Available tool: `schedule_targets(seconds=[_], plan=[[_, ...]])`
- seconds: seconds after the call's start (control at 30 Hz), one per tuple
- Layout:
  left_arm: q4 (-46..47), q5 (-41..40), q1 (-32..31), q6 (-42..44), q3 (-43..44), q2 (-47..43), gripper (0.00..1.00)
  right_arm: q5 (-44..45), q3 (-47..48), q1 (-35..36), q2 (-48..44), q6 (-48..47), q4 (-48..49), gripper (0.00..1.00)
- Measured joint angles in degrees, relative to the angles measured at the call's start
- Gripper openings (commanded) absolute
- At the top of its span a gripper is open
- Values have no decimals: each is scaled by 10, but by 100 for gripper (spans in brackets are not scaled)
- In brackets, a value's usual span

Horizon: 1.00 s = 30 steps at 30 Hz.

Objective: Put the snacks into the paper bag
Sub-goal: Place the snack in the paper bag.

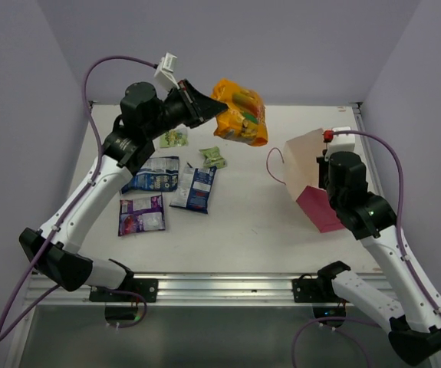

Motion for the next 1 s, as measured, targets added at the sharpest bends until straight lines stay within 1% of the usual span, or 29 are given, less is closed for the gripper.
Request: schedule_targets(seconds=[0.3,0.6,0.83,1.0], plan=[[14,-2,-24,-7,0,2,0,-1,10,3,16,1,0,0],[33,-24,-93,-23,0,38,0,-1,18,7,24,9,-1,0],[50,-39,-120,-43,-1,52,0,1,20,8,26,11,-1,0],[83,-67,-134,-57,-28,52,0,12,21,10,27,16,-1,0]])
